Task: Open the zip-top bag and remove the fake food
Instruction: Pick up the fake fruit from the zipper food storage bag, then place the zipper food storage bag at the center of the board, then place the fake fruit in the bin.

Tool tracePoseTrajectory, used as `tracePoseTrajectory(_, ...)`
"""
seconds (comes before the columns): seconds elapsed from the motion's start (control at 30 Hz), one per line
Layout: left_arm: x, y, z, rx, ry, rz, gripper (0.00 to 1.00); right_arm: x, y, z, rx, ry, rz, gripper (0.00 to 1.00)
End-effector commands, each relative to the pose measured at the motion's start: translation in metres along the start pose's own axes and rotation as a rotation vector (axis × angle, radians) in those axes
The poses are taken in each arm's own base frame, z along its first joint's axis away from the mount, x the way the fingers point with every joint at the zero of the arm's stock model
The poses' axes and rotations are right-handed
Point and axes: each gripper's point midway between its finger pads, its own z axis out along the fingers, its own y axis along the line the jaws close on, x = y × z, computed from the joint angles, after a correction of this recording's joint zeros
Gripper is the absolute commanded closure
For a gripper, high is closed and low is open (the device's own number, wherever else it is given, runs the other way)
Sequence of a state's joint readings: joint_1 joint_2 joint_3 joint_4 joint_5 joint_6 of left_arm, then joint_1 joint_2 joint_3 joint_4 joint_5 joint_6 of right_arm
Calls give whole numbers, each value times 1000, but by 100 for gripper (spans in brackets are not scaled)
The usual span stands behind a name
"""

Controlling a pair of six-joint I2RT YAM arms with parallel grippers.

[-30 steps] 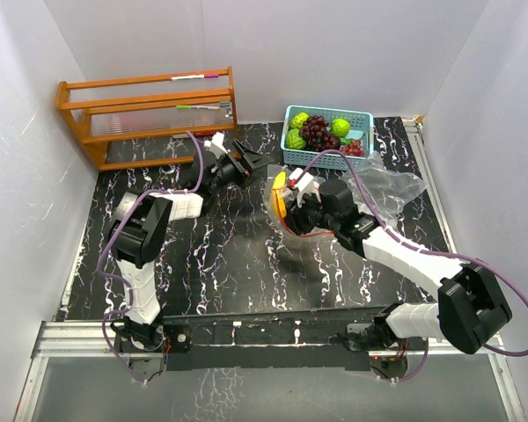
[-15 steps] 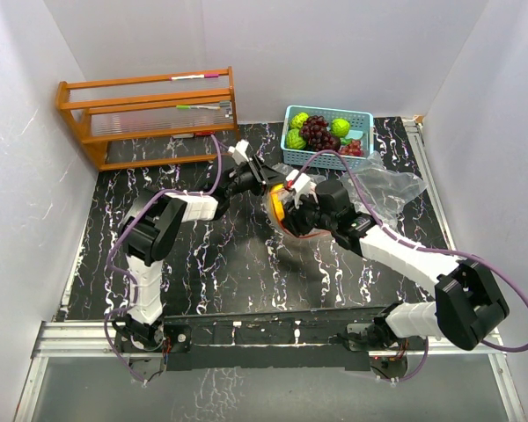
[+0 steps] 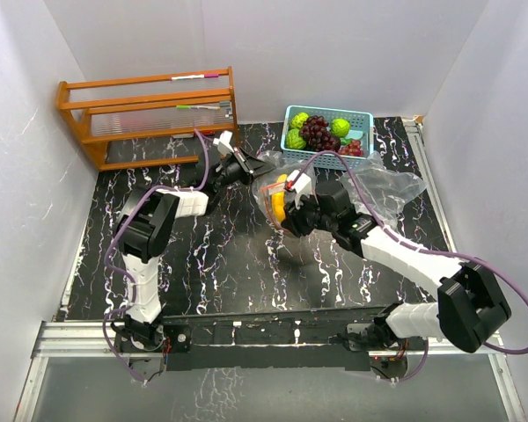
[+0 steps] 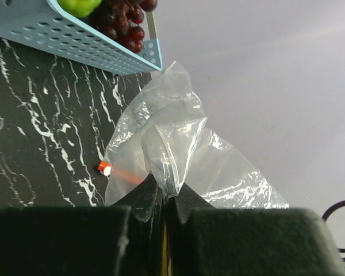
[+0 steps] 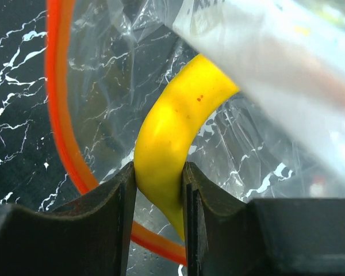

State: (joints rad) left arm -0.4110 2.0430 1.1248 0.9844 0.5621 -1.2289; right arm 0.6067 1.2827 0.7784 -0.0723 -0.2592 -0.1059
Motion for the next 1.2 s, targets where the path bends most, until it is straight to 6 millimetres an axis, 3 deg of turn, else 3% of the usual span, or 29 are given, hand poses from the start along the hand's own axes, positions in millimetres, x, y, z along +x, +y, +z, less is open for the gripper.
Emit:
tracePoseTrajectory(0.0, -29, -7, -5, 9, -60, 71, 100, -59, -3, -18, 29, -166, -45, 93)
tracePoseTrajectory(0.17, -50, 6, -18, -19, -118, 65, 100, -70, 1, -29, 13, -194, -55, 93)
tracePoseTrajectory(0.37, -83, 24, -48, -62, -222, 45, 100, -76, 9, -42, -7, -226, -70, 93)
tracePoseTrajectory(0.5, -84, 42, -68, -153, -271, 58, 100, -94, 9, -52, 5, -289, -73, 93)
tracePoseTrajectory(0.63, -78, 62, -87, -254, -314, 65, 100, -125, -1, -62, 65, -394, -67, 92)
tracePoseTrajectory(0.73, -78, 80, -98, -339, -350, 70, 100, -148, -28, -72, 215, -482, -19, 93)
tracePoseTrajectory(0.9, -74, 91, -104, -368, -364, 63, 100, -152, -96, -69, 525, -453, 82, 93)
tracePoseTrajectory(1.03, -58, 99, -109, -358, -356, 6, 100, -161, -154, -57, 642, -452, 221, 93)
tracePoseTrajectory(1.17, -44, 102, -117, -374, -344, 1, 100, -159, -214, -29, 779, -417, 267, 93)
